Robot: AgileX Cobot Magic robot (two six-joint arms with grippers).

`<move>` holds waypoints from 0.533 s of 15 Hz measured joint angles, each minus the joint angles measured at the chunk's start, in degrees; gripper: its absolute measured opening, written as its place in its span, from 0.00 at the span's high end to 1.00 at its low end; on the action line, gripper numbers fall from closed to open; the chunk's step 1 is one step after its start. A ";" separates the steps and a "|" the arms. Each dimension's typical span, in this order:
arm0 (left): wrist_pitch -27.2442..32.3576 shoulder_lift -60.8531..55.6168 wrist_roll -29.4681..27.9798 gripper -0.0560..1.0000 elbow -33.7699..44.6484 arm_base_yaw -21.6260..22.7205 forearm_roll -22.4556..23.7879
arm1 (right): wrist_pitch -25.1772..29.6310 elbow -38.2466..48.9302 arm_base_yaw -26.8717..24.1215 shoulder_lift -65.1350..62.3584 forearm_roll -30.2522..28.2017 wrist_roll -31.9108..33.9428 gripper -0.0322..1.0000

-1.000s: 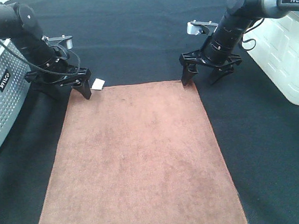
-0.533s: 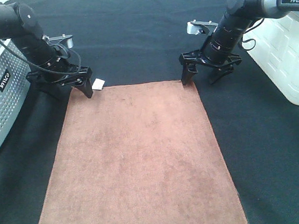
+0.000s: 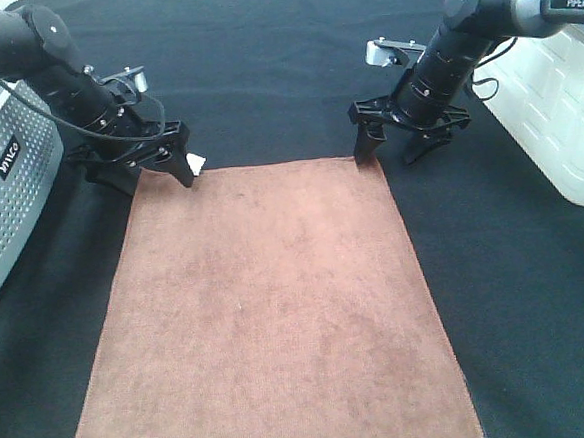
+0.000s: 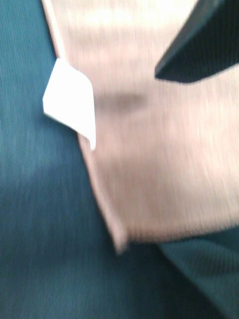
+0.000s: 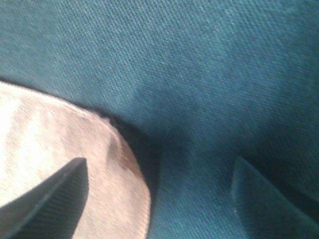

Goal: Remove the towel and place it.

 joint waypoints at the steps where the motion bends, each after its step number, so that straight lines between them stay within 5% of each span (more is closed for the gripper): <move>1: -0.06 0.17 0.11 0.26 0.00 -0.63 -0.11 | -0.23 0.00 0.46 0.06 0.00 0.00 0.24; 5: -1.49 0.34 0.06 0.32 0.00 -2.75 0.11 | -2.01 0.00 3.78 0.23 -0.63 0.00 0.31; 8: -1.66 0.40 0.06 0.42 0.00 -2.86 1.26 | -2.41 0.00 3.78 0.29 -2.98 0.06 0.46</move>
